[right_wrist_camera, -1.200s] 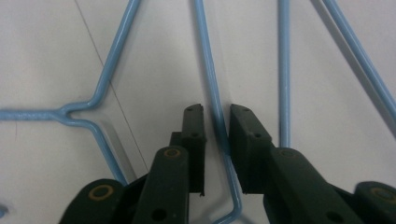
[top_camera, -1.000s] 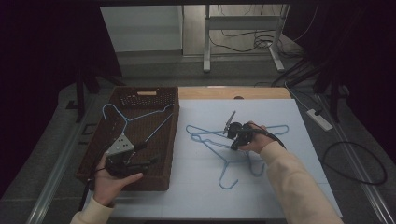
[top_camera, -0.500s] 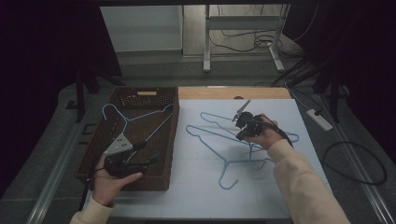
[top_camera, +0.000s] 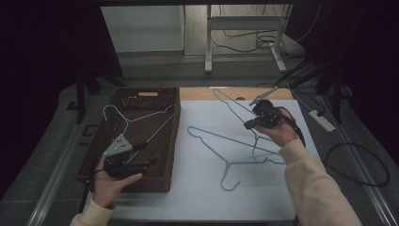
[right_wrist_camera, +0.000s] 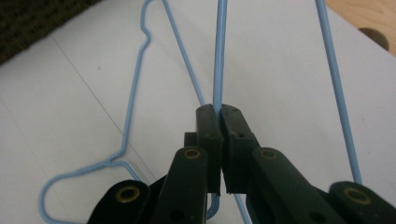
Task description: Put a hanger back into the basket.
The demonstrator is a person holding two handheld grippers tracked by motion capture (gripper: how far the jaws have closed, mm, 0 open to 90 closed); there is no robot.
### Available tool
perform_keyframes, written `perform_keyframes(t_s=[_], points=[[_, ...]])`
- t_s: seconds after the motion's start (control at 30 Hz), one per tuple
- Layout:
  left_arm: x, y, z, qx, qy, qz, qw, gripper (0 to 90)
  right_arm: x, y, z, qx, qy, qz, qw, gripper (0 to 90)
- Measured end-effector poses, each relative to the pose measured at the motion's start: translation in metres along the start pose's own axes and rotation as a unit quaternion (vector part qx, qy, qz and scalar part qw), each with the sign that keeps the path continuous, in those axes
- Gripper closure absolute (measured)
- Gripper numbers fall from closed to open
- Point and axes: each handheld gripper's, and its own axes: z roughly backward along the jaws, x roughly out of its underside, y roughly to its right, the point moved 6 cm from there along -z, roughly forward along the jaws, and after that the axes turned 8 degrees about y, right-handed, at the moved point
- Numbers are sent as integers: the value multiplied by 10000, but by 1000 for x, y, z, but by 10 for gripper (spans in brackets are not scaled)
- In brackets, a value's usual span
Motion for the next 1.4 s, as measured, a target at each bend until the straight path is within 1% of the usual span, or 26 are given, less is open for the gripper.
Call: perform_keyframes(t_s=[0.03, 0.07, 0.17, 0.23, 0.27, 0.4, 0.6, 0.63, 0.67, 0.7, 0.73, 0.77, 0.8, 0.87, 0.93, 0.97, 1.0, 1.07, 1.17, 1.27, 1.4], points=[[0, 0, 0, 0, 2, 0, 10000, 323, -1, 0, 2, 7, 57, -46, 10000, 878], [0, 0, 0, 0, 2, 0, 10000, 323, -1, 0, 2, 7, 57, -46, 10000, 878], [-1, 0, 0, -3, 22, 10, 10000, 323, -7, -2, 10, 9, 219, -195, 9996, 878], [-1, 1, 1, 4, 37, 18, 10000, 324, -11, -2, 14, 18, 366, -309, 9989, 878], [-2, 1, 1, 13, 49, 22, 10000, 324, -13, -3, 17, -34, 504, -387, 9980, 877], [-3, 2, 1, 22, 71, 17, 10000, 325, -16, -5, 21, -91, 667, -517, 9964, 877], [-5, 6, 0, 46, 92, -23, 9999, 326, -20, -7, 26, -135, 839, -630, 9944, 877], [-6, 9, -2, 139, 116, 21, 9998, 327, -21, -8, 27, -157, 908, -683, 9934, 877], [-6, 9, -2, 139, 116, 21, 9998, 327, -21, -8, 27, -157, 908, -683, 9934, 877], [-7, 12, -3, 203, 126, 46, 9997, 327, -21, -9, 28, -160, 916, -704, 9932, 877], [-8, 13, -4, 230, 114, 34, 9997, 327, -22, -9, 29, -163, 939, -745, 9927, 877], [-10, 17, -6, 256, 124, -8, 9996, 327, -23, -10, 31, -176, 1003, -817, 9914, 877], [-10, 17, -6, 256, 124, -8, 9996, 327, -23, -10, 31, -176, 1003, -817, 9914, 877], [-14, 23, -8, 289, 135, -83, 9995, 327, -25, -11, 34, -229, 1101, -910, 9895, 877], [-17, 28, -11, 335, 143, -120, 9993, 327, -27, -12, 36, -272, 1184, -951, 9880, 877], [-17, 30, -12, 352, 141, -122, 9992, 327, -28, -12, 38, -307, 1235, -1021, 9866, 877], [-19, 34, -15, 420, 142, -100, 9990, 330, -30, -13, 40, -318, 1279, -1064, 9856, 877], [-22, 41, -21, 503, 127, -91, 9986, 332, -32, -14, 42, -321, 1329, -1097, 9845, 877], [-26, 54, -33, 623, 77, -189, 9979, 334, -37, -17, 45, -390, 1441, -1165, 9819, 877], [-32, 71, -47, 767, 24, -292, 9966, 336, -41, -19, 47, -381, 1509, -1176, 9808, 877], [-36, 86, -63, 915, -21, -404, 9950, 337, -45, -21, 48, -426, 1584, -1208, 9790, 877]])
